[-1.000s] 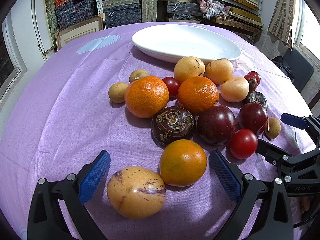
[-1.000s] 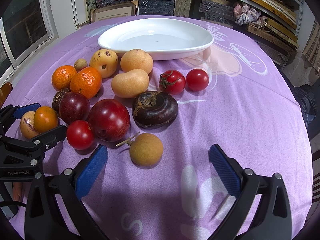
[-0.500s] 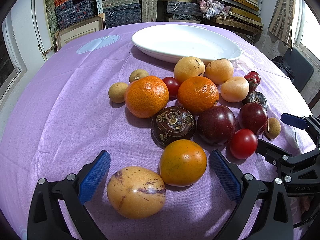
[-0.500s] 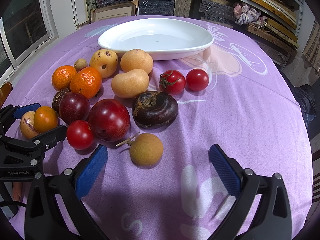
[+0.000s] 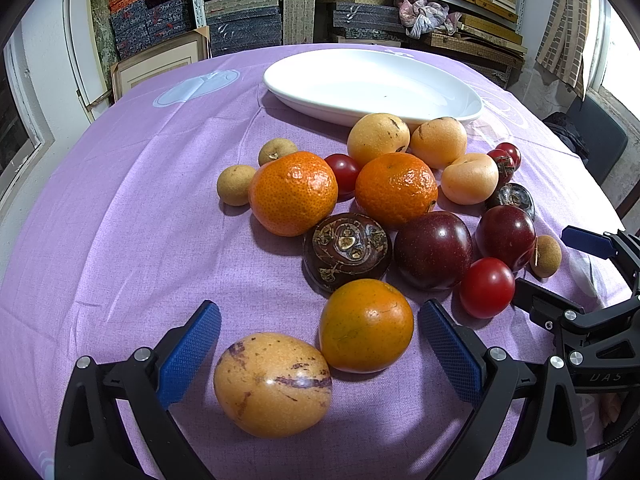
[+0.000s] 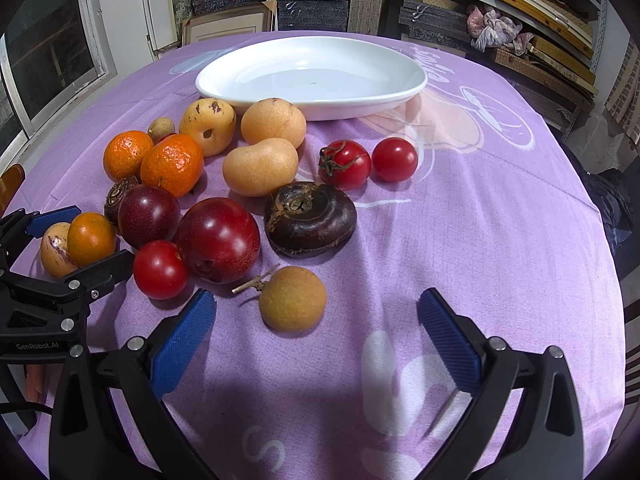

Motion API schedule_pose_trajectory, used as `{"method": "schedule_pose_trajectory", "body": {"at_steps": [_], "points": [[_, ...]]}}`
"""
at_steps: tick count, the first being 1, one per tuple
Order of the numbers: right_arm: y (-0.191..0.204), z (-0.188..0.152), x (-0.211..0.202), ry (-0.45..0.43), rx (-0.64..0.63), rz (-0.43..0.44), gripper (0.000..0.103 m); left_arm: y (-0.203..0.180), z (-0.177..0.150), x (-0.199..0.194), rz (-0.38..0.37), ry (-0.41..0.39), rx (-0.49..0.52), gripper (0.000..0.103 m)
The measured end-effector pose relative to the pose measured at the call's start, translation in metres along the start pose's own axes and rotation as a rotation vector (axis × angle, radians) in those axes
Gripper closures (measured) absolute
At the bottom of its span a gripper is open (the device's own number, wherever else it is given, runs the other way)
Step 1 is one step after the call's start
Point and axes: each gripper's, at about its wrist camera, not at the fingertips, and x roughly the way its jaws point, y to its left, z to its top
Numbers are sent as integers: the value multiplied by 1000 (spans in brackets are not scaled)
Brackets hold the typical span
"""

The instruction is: Organize fruits

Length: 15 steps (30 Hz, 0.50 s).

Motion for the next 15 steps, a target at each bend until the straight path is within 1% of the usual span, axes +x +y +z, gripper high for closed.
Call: {"method": "schedule_pose_trajectory", "body": {"at_steps": [13, 15], "points": [[0, 1, 0, 1, -8, 3, 4, 0, 0, 0, -2, 0, 1, 3], [1, -1, -2, 1, -18, 8, 4, 1, -1, -1, -18, 0, 25, 3]]}}
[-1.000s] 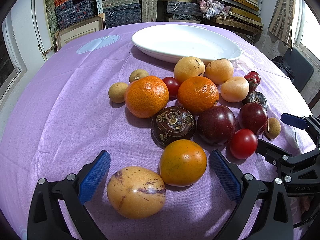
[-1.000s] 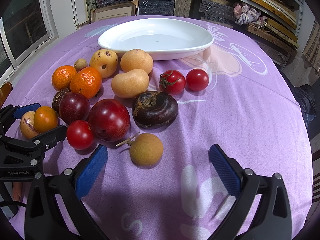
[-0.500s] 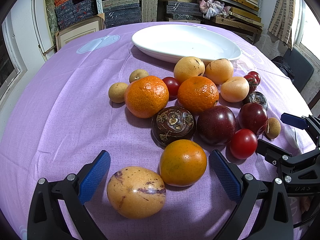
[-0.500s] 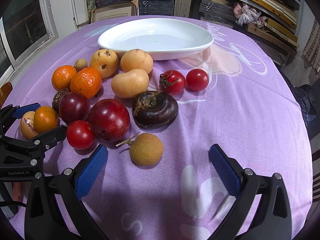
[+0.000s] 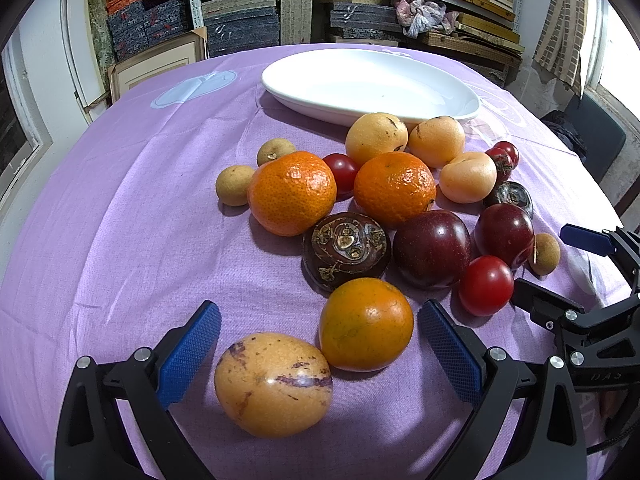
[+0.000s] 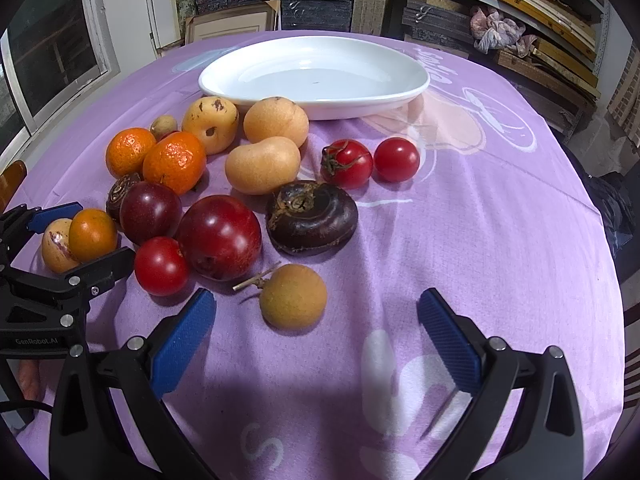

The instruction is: Organize fruits

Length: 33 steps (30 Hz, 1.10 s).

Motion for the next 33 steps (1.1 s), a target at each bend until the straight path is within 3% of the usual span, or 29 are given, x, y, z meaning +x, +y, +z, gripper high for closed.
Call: {"method": "schedule_pose_trajectory", "body": {"at_steps": [3, 11, 17, 24, 28, 33], "points": [[-3, -2, -5, 0, -18, 15, 4, 5, -3, 0, -45, 8, 59, 3], [-7, -17, -13, 0, -97, 77, 4, 15, -2, 1, -50, -1, 70, 3], [-17, -18, -20, -27, -60, 134, 4, 24, -8, -2, -82, -1, 103, 3], [-15, -18, -21, -30, -64, 151, 4, 35, -21, -21, -145, -61, 109, 4], [-17, -18, -22, -33, -56, 155, 4, 28, -28, -31, -105, -97, 160, 24], [-17, -18, -23, -38, -55, 157, 4, 27, -29, -28, -139, -62, 155, 46]]}}
